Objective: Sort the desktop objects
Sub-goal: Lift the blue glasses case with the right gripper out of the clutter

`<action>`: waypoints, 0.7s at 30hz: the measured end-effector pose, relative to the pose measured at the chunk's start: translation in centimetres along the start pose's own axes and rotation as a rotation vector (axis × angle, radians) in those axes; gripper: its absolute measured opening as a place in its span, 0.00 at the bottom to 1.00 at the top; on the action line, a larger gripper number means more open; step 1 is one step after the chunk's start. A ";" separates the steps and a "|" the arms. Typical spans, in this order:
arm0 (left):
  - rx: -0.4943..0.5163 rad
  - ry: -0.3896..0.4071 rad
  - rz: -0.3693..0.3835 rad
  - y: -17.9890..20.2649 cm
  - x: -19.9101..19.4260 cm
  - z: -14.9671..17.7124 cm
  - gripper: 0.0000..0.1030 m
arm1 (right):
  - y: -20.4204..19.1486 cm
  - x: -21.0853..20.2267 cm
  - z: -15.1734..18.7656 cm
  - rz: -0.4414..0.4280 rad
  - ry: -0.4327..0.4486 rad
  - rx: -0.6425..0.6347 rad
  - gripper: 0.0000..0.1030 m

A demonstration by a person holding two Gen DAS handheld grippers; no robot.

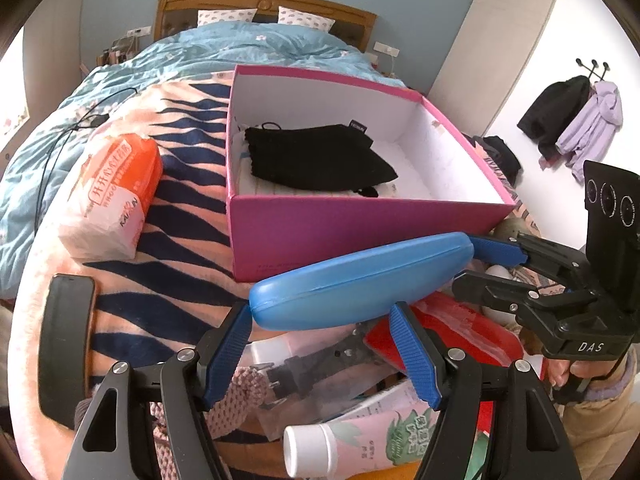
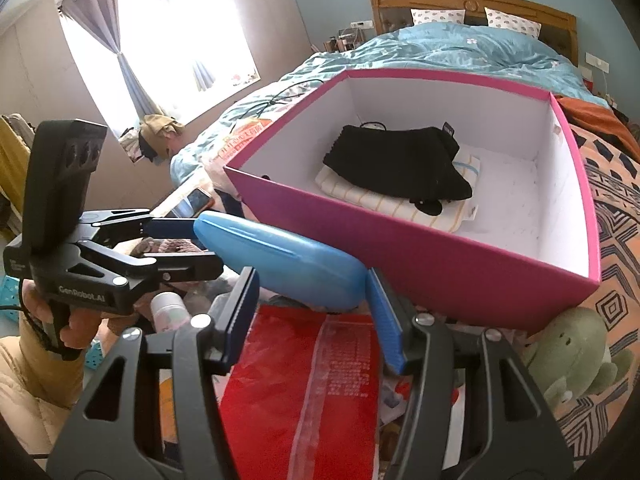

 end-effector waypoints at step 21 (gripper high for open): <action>0.111 0.030 0.057 4.6 -1.2 -0.8 0.64 | -2.3 -3.2 -0.7 -0.028 0.071 -0.076 0.56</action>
Point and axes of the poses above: each gripper's, at about its wrist camera, not at the fingertips, and x roughly the way its jaws point, y to its right, z to its underside, the point moved 6 cm from there along x, roughly the way its jaws point, and after that the axes turned 13 degrees about z, right-handed, at the moved point
